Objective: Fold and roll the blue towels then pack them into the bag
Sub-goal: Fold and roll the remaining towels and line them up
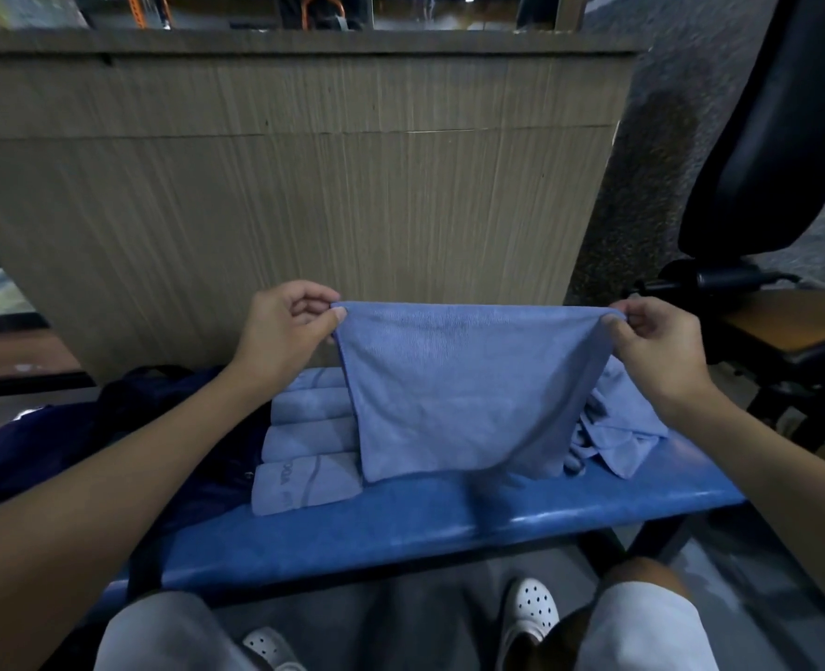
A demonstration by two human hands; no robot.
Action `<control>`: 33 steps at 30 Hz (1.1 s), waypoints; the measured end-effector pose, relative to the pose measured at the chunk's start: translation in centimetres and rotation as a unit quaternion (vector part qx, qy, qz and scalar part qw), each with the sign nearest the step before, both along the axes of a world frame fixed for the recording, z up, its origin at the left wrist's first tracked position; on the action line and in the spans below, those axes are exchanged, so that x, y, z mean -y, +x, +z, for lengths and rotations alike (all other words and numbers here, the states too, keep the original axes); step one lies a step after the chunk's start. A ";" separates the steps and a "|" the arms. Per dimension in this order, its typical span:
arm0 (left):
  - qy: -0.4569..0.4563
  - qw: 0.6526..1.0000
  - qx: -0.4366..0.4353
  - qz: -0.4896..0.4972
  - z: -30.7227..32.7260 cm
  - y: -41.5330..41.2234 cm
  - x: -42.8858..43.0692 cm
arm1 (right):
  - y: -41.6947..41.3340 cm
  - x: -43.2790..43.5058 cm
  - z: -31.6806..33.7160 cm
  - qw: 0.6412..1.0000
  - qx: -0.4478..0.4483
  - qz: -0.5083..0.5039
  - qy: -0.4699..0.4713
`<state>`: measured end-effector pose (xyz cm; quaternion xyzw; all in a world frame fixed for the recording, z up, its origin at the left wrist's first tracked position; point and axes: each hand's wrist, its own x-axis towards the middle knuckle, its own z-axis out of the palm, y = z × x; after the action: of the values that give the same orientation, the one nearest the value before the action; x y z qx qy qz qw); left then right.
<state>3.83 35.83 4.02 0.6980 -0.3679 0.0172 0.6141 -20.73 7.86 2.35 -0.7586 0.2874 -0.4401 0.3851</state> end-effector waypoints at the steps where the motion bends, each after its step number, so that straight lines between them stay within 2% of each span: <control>1: -0.001 1.000 -0.006 -0.009 0.1 -0.1 -0.1 | -0.1 -0.1 0.0 1.000 0.007 -0.003 0.004; 7: 0.050 0.999 -0.003 -0.009 -1.9 1.5 1.7 | 1.3 0.8 -1.9 1.000 -0.021 0.005 0.019; 13: 0.122 0.992 -0.027 0.019 -8.4 6.1 6.5 | 6.2 4.9 -7.5 0.992 -0.126 -0.014 0.004; 17: 0.180 0.982 -0.008 0.051 -13.2 10.5 10.2 | 10.6 8.5 -11.9 0.969 -0.235 -0.044 -0.063; 21: 0.226 0.970 0.025 0.087 -16.2 13.3 13.7 | 14.3 10.6 -13.9 0.925 -0.340 -0.103 -0.133; 26: 0.270 0.955 0.059 0.105 -17.9 13.7 14.9 | 15.5 10.6 -15.6 0.912 -0.360 -0.110 -0.162; 33: 0.284 0.957 0.053 -0.005 -17.8 7.8 11.8 | 11.7 6.2 -17.1 0.939 -0.326 -0.053 -0.099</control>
<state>11.66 24.04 -13.81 0.8397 -0.3931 -0.0540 0.3708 -9.06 1.63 -14.78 -0.8784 0.3916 -0.2149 0.1700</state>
